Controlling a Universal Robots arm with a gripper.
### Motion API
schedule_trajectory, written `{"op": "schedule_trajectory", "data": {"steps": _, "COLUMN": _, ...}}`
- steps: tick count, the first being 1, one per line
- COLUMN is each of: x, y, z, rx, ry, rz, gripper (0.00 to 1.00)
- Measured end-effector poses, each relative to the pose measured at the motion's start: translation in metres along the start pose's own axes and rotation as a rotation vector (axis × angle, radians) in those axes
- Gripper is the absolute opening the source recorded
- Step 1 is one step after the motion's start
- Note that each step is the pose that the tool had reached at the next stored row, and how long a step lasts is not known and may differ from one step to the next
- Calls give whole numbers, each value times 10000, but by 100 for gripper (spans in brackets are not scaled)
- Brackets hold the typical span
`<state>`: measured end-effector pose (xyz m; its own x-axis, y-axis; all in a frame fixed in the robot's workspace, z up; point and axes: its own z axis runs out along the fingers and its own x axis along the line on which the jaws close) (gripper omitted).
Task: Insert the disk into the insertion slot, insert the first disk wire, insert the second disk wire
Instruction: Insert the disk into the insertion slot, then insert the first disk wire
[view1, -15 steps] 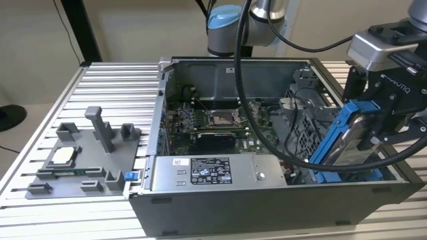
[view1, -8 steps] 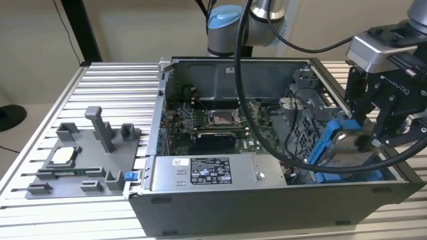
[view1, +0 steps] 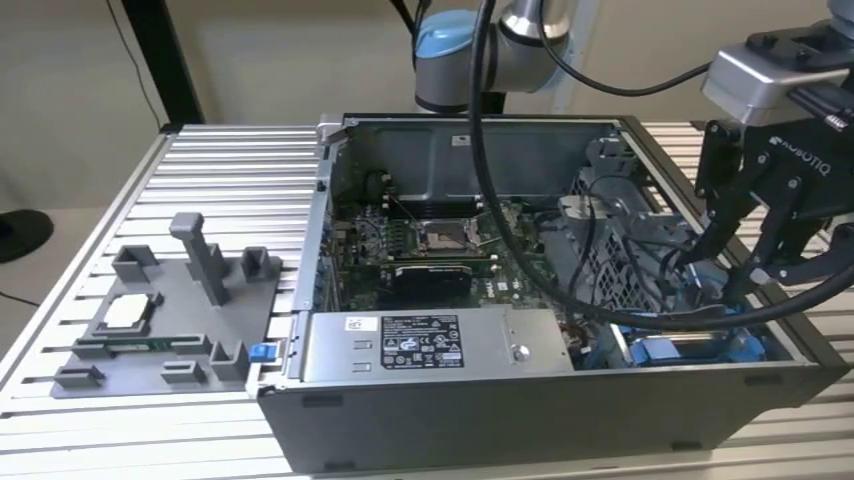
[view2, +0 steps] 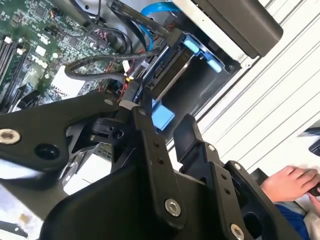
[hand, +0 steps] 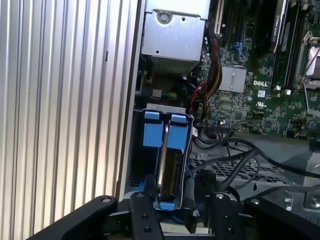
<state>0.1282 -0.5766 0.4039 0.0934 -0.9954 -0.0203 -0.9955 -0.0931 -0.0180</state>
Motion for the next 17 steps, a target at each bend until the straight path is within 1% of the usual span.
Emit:
{"op": "schedule_trajectory", "data": {"steps": 2, "x": -2, "y": -2, "z": -74, "rx": -8, "ry": 3, "rz": 0, "gripper": 100}}
{"op": "schedule_trajectory", "data": {"steps": 3, "x": -2, "y": -2, "z": -91, "rx": -8, "ry": 2, "rz": 0, "gripper": 100}}
{"op": "schedule_trajectory", "data": {"steps": 5, "x": -10, "y": 10, "z": -91, "rx": -7, "ry": 0, "rz": -3, "gripper": 100}}
{"op": "schedule_trajectory", "data": {"steps": 6, "x": -25, "y": 25, "z": -90, "rx": -7, "ry": 6, "rz": -5, "gripper": 100}}
{"op": "schedule_trajectory", "data": {"steps": 9, "x": -111, "y": 63, "z": -74, "rx": 0, "ry": 33, "rz": -27, "gripper": 100}}
{"op": "schedule_trajectory", "data": {"steps": 13, "x": -212, "y": 57, "z": -23, "rx": 117, "ry": 82, "rz": -286, "gripper": 100}}
{"op": "schedule_trajectory", "data": {"steps": 16, "x": -282, "y": 53, "z": 12, "rx": 175, "ry": 155, "rz": -431, "gripper": 100}}
{"op": "schedule_trajectory", "data": {"steps": 17, "x": -291, "y": 52, "z": 20, "rx": 190, "ry": 196, "rz": -482, "gripper": 100}}
